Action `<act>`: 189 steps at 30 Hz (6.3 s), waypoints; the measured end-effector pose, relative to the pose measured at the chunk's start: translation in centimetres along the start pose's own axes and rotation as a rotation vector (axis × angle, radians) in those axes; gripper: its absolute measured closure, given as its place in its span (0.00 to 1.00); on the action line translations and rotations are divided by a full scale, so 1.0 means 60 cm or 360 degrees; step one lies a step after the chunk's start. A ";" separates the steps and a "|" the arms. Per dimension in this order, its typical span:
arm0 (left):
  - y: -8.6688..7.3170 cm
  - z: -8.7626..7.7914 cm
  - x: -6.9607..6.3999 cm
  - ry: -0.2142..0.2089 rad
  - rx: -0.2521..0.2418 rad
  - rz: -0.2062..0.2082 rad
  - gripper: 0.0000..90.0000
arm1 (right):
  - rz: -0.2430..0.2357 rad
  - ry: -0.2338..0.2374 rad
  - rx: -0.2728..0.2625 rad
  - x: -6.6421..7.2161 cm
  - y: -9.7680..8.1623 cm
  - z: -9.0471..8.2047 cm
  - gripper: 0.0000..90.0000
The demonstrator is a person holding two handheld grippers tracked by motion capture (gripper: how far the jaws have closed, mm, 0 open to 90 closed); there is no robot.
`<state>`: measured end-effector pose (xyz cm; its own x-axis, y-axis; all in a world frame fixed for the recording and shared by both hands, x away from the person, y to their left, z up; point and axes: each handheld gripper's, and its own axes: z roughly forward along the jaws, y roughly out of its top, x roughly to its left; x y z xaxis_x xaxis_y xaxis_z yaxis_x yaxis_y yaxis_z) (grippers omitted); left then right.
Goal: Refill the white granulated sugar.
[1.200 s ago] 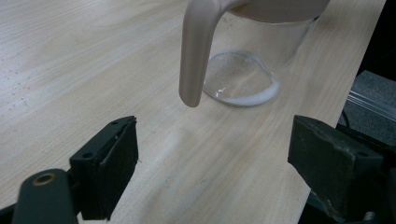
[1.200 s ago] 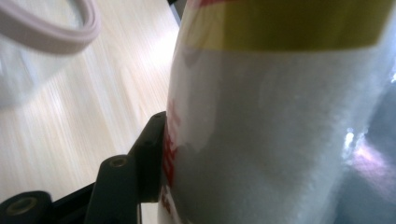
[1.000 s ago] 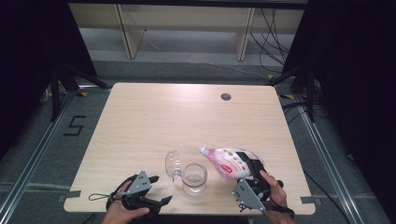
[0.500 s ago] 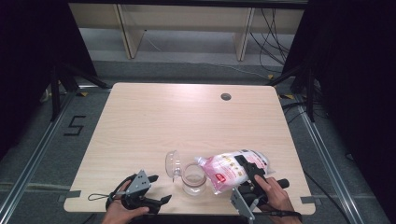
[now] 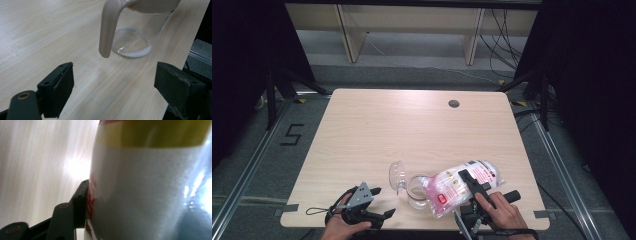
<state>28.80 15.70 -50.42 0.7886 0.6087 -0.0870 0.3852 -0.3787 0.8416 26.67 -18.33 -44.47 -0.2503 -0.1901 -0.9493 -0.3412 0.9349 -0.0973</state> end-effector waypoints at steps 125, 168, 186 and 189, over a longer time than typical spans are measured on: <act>-0.001 0.001 -0.002 0.0000 0.0003 -0.0045 0.18 | -0.0581 -0.0046 0.0054 -0.026 0.030 -0.004 0.57; 0.000 0.001 -0.001 -0.0004 -0.0003 -0.0007 0.18 | -0.0592 -0.0022 0.0088 -0.019 0.017 -0.019 0.58; -0.001 0.001 -0.003 -0.0003 -0.0005 -0.0045 0.18 | -0.0599 -0.0026 0.0071 -0.028 0.021 -0.007 0.59; -0.001 0.001 -0.002 0.0002 0.0003 -0.0043 0.18 | -0.0578 -0.0027 0.0088 -0.029 0.015 -0.006 0.59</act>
<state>28.68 15.60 -50.50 0.7775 0.6194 -0.1089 0.4071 -0.3637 0.8378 26.46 -17.28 -42.79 -0.1067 -0.5082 -0.8546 -0.3555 0.8222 -0.4446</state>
